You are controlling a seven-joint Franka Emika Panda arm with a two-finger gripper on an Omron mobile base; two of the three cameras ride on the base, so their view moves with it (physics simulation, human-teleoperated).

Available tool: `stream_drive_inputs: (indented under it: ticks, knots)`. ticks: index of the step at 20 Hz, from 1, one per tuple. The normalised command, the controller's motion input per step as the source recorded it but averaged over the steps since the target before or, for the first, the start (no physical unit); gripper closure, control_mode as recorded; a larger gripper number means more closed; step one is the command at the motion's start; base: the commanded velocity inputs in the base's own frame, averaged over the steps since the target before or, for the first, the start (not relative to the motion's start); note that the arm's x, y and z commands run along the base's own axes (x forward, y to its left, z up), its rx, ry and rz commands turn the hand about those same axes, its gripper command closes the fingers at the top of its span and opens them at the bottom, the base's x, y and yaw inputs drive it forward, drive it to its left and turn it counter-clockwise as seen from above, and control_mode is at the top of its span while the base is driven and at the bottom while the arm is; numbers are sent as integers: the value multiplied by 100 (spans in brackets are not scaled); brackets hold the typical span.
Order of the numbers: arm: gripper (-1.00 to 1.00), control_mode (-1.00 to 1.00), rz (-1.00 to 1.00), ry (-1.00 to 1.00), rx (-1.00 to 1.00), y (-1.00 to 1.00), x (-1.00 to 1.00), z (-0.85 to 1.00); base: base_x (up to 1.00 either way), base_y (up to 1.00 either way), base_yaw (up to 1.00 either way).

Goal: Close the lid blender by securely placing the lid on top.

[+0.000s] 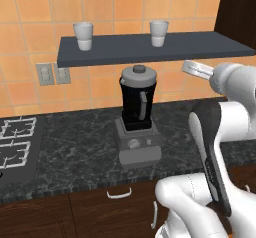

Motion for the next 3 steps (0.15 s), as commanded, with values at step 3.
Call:
stream_drive_inputs:
  ticks: [3]
  knots:
    - [-100, -100, -3, 17, 12, -82, -66, 0, 0, 0, 0]
